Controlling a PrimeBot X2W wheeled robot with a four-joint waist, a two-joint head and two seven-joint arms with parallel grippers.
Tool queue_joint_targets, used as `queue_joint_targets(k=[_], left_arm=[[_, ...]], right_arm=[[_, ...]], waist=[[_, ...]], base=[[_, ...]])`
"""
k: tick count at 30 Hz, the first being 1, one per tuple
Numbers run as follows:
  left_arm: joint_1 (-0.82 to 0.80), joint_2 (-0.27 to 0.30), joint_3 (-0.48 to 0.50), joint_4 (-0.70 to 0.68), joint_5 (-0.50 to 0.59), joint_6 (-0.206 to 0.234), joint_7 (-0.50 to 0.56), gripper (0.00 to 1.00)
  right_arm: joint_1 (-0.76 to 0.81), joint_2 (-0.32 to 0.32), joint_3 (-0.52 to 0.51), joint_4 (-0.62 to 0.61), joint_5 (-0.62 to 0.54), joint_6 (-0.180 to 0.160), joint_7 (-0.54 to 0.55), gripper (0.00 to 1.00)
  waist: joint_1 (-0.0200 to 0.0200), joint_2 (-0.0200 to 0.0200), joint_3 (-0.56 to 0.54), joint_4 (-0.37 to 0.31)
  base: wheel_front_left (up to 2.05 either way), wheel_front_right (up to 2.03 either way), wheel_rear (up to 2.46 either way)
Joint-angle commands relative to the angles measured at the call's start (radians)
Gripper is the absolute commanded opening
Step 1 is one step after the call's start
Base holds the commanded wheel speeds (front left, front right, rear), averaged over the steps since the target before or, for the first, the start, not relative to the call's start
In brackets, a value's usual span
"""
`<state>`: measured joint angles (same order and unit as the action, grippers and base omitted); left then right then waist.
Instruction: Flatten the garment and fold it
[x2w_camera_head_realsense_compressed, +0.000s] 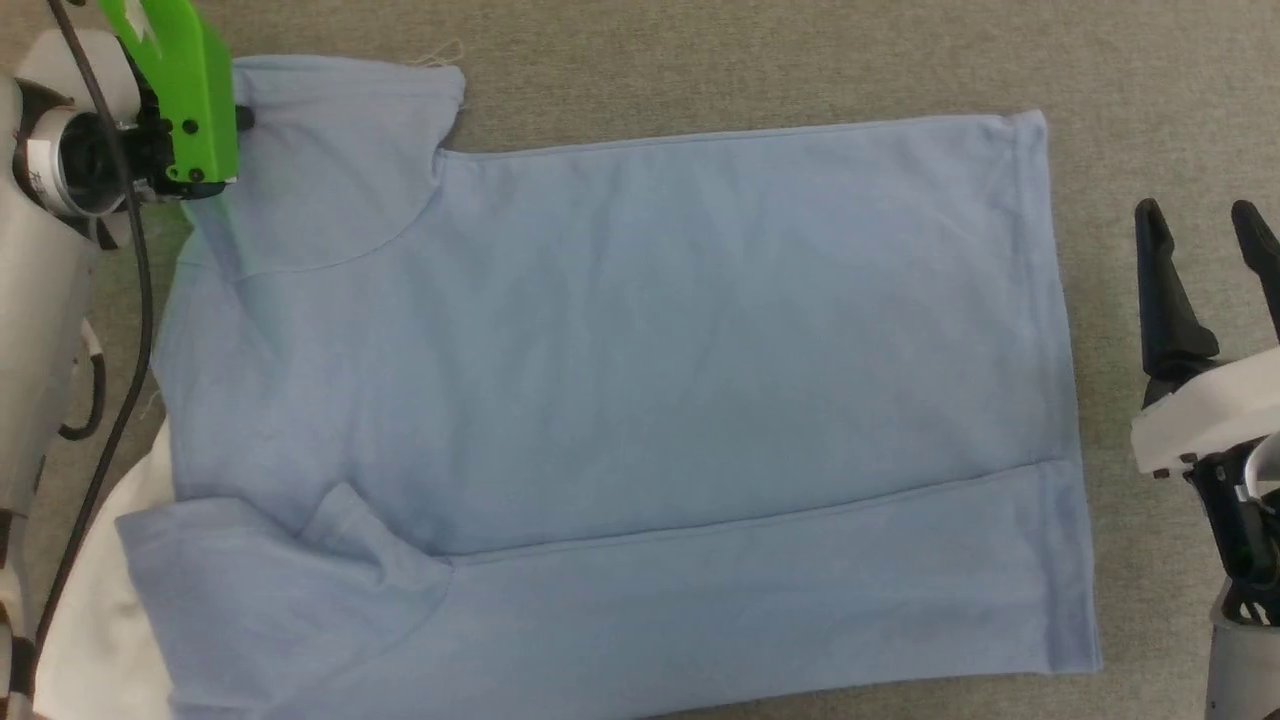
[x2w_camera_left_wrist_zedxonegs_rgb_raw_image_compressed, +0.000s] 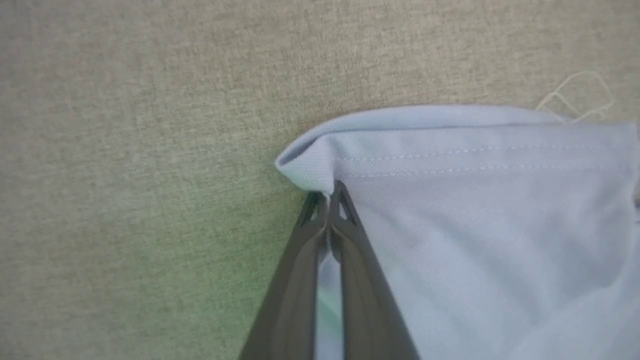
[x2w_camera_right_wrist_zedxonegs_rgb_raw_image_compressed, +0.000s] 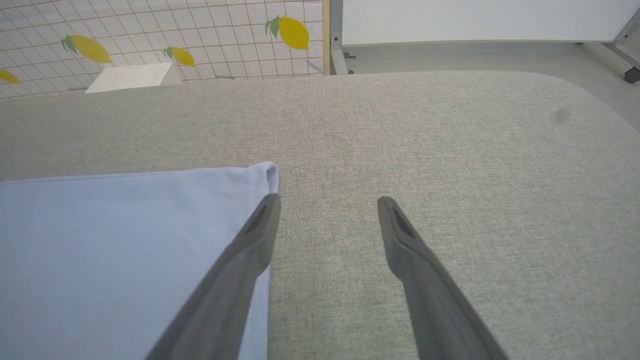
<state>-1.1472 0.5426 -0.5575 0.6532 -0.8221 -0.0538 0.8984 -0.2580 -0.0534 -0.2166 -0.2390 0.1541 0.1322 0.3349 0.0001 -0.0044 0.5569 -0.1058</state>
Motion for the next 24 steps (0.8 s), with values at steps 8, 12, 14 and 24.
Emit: queue_joint_targets(k=[8, 12, 14, 24], left_arm=[[0.043, -0.017, 0.034, -0.078, -0.072, -0.019, -0.010, 0.00], [0.045, -0.010, 0.047, -0.130, -0.091, -0.013, 0.000, 0.00], [0.045, -0.003, 0.052, -0.153, -0.095, -0.008, 0.005, 0.00], [0.062, 0.036, 0.075, -0.264, -0.114, 0.015, 0.018, 0.00]], right_arm=[[-0.170, -0.049, 0.056, 0.016, -0.052, -0.002, 0.275, 1.00], [-0.287, -0.099, 0.107, 0.075, -0.081, -0.002, 0.506, 1.00], [-0.341, -0.130, 0.148, 0.107, -0.080, -0.002, 0.606, 1.00], [-0.468, -0.173, 0.264, 0.238, -0.100, -0.002, 0.852, 1.00]], waist=[[-0.0001, 0.0044, -0.011, 0.032], [-0.0001, 0.0044, 0.000, 0.046], [-0.0001, 0.0044, 0.010, 0.051], [-0.0001, 0.0044, 0.069, 0.086]], base=[[0.00, 0.00, 0.00], [0.00, 0.00, 0.00], [0.00, 0.00, 0.00], [0.00, 0.00, 0.00]])
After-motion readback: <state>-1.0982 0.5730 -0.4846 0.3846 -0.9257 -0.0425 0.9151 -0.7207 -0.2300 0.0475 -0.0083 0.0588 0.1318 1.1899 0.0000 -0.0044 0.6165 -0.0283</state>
